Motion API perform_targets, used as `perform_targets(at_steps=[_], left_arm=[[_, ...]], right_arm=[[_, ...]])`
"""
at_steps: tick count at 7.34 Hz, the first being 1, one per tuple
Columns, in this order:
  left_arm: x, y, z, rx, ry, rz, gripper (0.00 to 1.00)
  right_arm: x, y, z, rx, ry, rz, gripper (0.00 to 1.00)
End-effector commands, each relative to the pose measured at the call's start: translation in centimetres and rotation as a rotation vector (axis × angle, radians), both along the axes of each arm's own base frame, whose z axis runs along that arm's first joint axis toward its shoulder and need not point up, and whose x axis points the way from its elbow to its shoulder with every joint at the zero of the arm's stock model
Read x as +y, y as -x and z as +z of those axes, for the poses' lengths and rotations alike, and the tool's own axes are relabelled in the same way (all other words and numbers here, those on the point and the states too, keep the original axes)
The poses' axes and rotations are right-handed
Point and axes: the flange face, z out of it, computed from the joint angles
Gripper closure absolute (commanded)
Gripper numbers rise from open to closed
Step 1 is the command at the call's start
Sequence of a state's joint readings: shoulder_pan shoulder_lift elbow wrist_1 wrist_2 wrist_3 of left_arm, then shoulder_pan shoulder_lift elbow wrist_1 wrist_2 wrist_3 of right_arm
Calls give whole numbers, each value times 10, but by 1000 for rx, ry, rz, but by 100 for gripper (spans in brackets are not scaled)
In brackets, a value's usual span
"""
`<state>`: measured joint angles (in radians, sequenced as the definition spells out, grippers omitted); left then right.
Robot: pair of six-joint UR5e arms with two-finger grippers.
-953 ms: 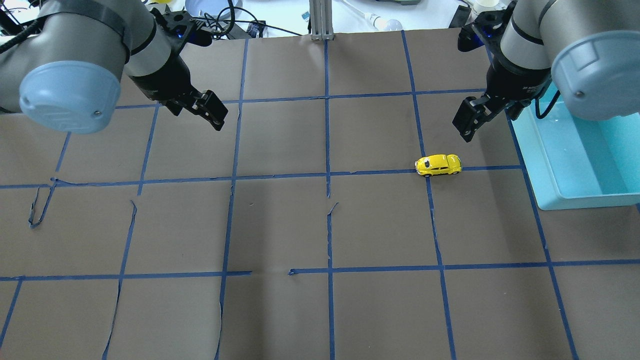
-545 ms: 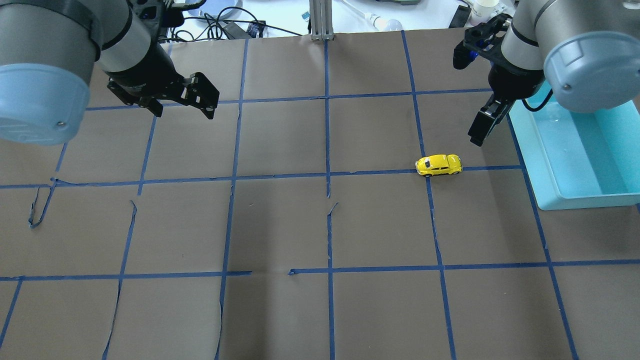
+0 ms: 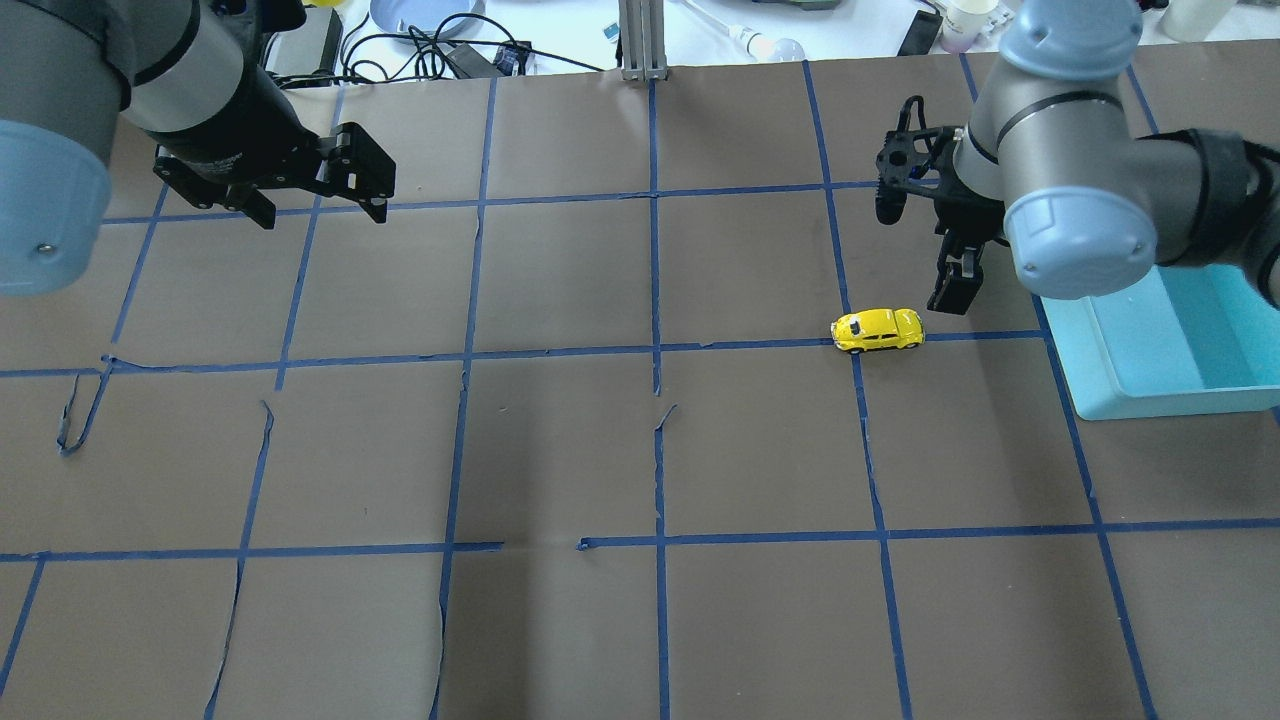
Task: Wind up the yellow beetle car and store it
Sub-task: 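Lower the right gripper onto the car while the left arm retracts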
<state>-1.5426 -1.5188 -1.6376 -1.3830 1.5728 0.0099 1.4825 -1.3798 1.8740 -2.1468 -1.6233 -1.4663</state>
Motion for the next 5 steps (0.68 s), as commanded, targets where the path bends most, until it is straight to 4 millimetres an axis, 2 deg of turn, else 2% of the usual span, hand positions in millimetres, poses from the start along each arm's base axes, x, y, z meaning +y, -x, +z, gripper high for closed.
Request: perform_targets(at_steps=[1,2,5], left_arm=[[2,-2,4,3,4,4,0],[8,-1,4,-4,3,5,0],[8,-3,3,-9,0,6,0]], right_arm=[[3,-5,-44,-12,13,120,0],[-2,-10,-64,-56,-7,127,0],[-17,-10,-94,-63,20,132,0]])
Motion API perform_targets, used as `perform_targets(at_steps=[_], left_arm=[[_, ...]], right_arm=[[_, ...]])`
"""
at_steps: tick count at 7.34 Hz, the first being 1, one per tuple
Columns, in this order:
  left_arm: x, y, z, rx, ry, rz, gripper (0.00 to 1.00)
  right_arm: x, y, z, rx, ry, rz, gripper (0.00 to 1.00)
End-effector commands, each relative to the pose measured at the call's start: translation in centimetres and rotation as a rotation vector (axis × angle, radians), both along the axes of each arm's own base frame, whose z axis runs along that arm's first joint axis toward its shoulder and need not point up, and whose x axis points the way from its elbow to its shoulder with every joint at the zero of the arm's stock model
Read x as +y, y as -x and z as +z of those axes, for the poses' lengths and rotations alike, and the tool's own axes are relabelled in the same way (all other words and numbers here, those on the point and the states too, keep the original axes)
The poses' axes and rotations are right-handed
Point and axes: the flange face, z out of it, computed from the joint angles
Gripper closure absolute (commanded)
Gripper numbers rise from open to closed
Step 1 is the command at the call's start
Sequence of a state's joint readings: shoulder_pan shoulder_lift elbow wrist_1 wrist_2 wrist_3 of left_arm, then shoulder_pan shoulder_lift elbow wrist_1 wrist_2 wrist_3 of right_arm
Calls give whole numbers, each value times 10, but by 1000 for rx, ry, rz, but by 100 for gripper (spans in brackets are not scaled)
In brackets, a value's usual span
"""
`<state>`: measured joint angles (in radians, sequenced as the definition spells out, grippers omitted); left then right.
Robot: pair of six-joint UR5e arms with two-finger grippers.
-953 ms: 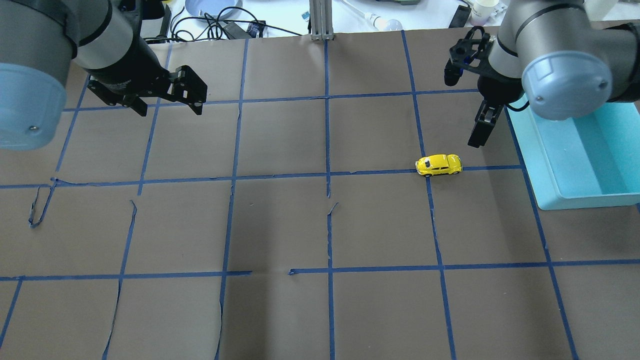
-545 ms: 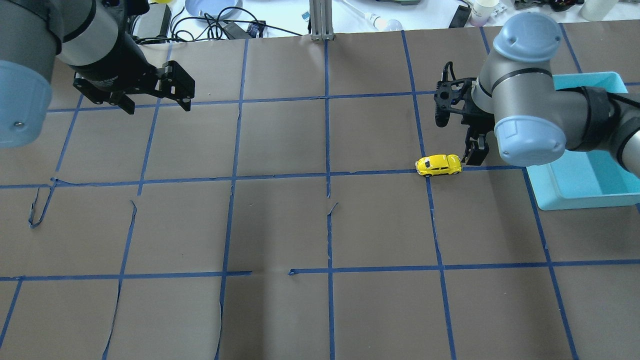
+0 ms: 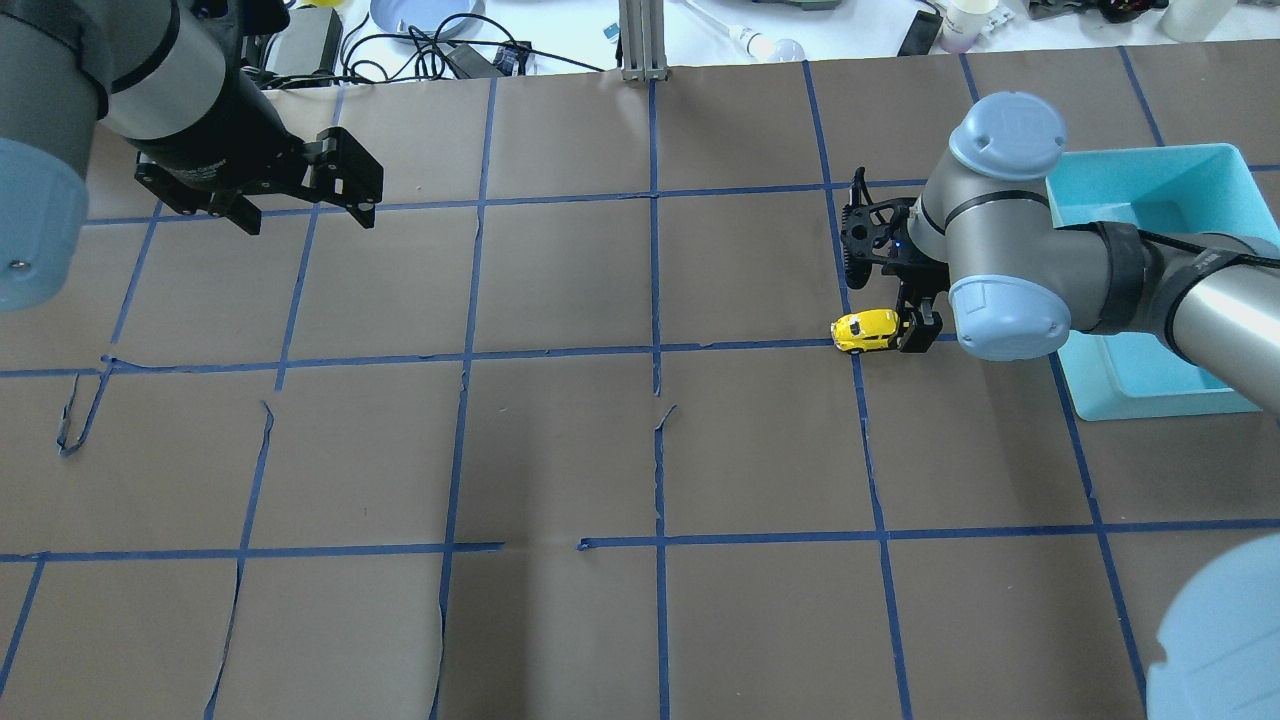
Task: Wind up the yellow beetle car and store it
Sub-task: 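Lower the right gripper onto the car while the left arm retracts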
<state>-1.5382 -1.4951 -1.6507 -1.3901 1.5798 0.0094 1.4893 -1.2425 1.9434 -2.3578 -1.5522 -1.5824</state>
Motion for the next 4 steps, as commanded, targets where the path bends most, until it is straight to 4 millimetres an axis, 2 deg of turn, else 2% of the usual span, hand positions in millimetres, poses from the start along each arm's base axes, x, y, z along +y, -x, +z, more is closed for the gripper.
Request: perform_targets(at_steps=[1,2,4], left_arm=[[-2,-1,0,-2,-2,-1,0],[-1,-1,-1,-4,-6,-3,0],[-1,-6,-4,-64,-12,-3,0]], right_arm=[[-8,0,-22,-4,7,20,0],[-9,0,-33,-10,-10,20,0],[-7,-1,-37,-12,-28,17,1]])
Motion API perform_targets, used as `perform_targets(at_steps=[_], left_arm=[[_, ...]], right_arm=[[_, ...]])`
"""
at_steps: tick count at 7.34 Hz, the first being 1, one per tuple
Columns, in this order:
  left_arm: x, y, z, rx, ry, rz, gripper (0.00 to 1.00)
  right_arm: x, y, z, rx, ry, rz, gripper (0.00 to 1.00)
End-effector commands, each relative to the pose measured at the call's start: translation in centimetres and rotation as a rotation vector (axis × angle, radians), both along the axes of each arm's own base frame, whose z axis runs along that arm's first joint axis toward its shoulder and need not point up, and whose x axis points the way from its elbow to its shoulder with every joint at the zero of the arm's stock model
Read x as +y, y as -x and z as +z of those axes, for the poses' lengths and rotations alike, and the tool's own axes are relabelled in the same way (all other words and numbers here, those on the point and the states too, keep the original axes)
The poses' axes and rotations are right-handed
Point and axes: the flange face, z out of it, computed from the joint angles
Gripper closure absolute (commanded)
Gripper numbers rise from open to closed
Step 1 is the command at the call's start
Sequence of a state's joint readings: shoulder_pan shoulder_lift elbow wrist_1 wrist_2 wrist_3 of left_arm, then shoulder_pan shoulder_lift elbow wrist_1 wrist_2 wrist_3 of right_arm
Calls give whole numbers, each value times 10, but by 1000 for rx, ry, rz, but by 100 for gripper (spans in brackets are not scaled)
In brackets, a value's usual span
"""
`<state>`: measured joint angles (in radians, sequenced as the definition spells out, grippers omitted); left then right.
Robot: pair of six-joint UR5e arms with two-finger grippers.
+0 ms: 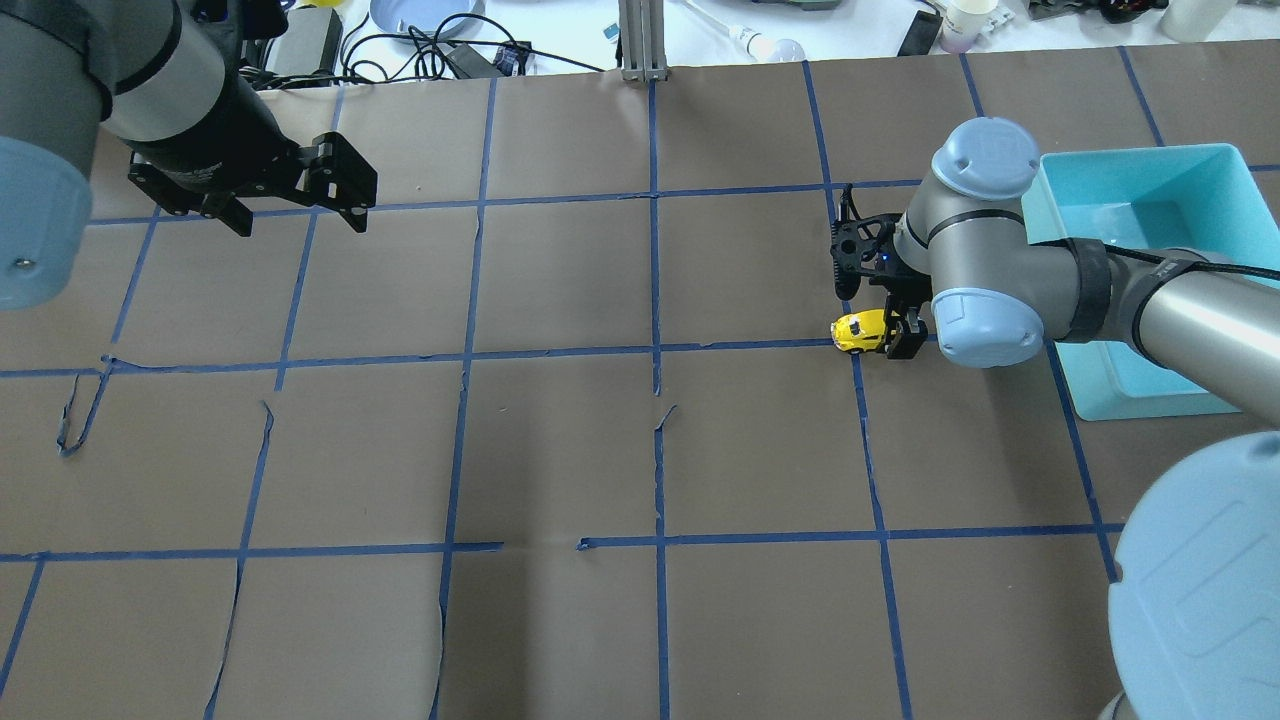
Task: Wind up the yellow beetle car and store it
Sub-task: 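Close the right gripper on the yellow car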
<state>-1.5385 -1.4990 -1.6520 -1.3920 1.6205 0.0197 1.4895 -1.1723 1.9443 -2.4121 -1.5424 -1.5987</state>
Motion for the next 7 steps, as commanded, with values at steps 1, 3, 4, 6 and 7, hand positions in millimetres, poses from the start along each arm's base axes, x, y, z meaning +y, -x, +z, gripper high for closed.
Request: perform_targets(at_steps=[1,3,4,6,7], left_arm=[[-2,-2,-2,-24,-4,1,0],[-2,-1,-3,-19,-7,0,0],[-2,-1,-3,-19,-7,0,0],[-2,-1,-3,-19,-7,0,0],[-1,-1,-4,-22,-9,0,0]], right_arm=[[-1,0,-6,1,-14,1,49],[-1,1,-4,11,-12,-15,100],[-1,2,-1,13,-8,-10,100],[-11,3,19,15,-8,-12,100],[-24,6,61,18,-2,-17,100]])
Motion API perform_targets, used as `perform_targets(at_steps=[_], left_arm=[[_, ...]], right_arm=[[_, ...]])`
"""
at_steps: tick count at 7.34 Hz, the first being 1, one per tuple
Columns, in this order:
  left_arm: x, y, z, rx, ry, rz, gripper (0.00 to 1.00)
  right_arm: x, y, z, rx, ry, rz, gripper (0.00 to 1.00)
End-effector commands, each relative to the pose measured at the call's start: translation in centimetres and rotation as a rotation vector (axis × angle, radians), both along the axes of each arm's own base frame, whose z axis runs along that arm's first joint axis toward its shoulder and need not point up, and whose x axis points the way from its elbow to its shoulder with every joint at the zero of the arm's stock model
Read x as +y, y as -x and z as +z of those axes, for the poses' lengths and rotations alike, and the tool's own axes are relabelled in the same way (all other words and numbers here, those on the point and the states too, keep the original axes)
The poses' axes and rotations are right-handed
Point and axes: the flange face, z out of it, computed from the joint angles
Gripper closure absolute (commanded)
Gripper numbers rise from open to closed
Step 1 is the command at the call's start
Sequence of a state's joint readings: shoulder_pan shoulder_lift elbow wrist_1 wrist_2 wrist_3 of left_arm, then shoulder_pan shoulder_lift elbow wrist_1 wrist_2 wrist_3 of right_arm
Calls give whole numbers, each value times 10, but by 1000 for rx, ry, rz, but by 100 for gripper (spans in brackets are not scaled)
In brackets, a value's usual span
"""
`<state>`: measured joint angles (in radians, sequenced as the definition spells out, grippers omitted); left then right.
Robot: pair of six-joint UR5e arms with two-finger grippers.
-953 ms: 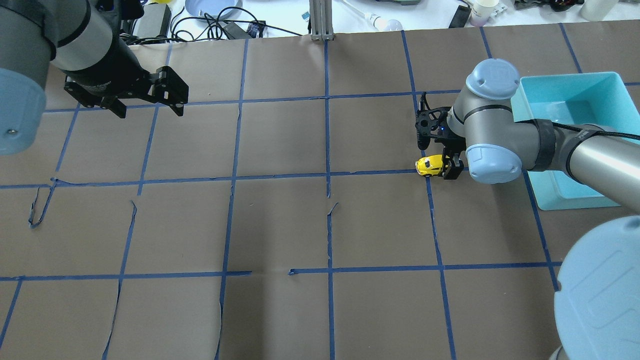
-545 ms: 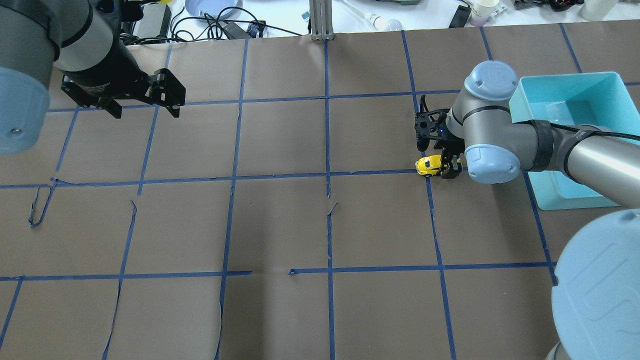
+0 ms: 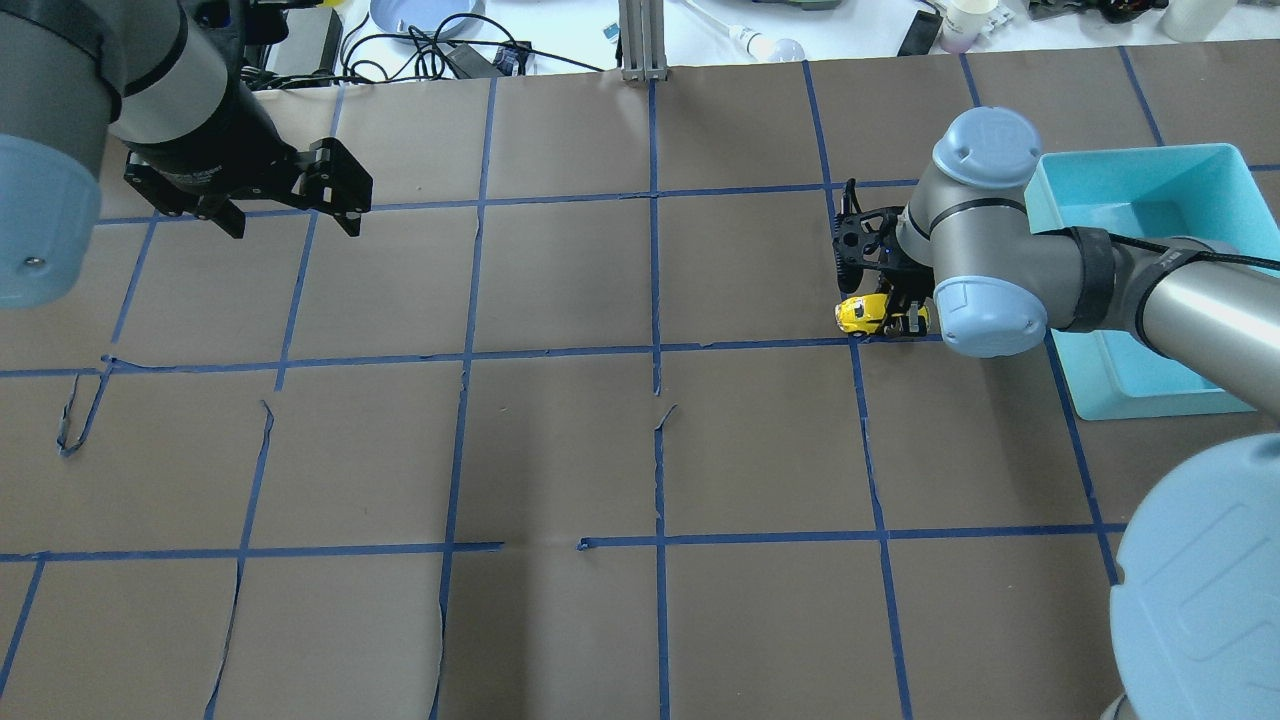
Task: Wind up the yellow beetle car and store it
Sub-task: 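Lift the car with the right gripper and carry it over the blue bin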
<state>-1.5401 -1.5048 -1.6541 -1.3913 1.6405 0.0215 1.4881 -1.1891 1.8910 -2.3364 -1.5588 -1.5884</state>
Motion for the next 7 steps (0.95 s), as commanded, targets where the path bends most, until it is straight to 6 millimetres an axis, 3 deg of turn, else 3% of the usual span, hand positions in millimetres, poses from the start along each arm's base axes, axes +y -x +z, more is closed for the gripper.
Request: perform_targets(at_steps=[1,3,4,6,7], left_arm=[[0,0,-1,-2,-1,0,0],[0,0,-1,-2,-1,0,0],[0,0,-1,-2,-1,0,0],[0,0,-1,-2,-3,0,0],[0,0,-1,-2,-1,0,0]], right_arm=[[-33,17,84,12,18,-29,100],[-53,56,180,32,11,-75,100],[-56,90,196,32,-4,-111,100],[-54,176,184,25,-18,-62,100],[-49,201,177,39,-33,-19,100]])
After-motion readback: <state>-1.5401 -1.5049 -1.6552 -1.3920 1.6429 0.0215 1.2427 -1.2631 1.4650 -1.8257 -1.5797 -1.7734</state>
